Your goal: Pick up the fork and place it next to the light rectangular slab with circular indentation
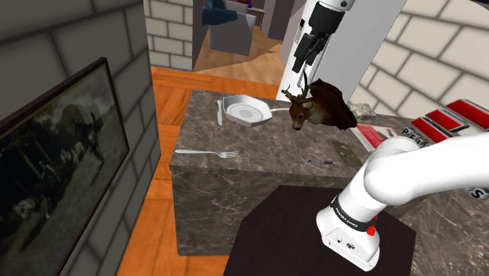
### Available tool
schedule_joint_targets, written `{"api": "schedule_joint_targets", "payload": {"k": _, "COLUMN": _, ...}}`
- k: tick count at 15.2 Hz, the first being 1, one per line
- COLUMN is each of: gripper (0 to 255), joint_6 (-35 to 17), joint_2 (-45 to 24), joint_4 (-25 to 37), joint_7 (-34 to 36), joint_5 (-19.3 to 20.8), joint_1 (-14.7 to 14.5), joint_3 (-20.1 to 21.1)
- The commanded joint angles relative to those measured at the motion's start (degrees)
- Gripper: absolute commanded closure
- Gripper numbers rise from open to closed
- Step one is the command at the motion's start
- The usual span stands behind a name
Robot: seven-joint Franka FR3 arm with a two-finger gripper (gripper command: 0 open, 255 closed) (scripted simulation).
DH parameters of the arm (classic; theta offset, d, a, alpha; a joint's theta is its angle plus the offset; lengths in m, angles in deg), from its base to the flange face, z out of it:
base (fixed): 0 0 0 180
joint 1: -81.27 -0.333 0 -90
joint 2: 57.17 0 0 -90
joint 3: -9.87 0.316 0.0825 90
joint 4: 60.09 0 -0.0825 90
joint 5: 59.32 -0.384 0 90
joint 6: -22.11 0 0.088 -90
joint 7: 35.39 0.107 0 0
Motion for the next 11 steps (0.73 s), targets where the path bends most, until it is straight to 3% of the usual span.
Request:
{"api": "schedule_joint_targets", "payload": {"k": 1, "gripper": 0, "joint_6": 0.0, "joint_2": 0.0, "joint_4": 0.0, "joint_7": 0.0, "joint_5": 0.0, "joint_1": 0.0, "joint_3": 0.0}}
{"api": "schedule_joint_targets", "payload": {"k": 11, "gripper": 0, "joint_6": -15.0, "joint_2": -12.0, "joint_4": -6.4, "joint_7": -2.9, "joint_5": -1.6, "joint_1": -4.0, "joint_3": 2.5}}
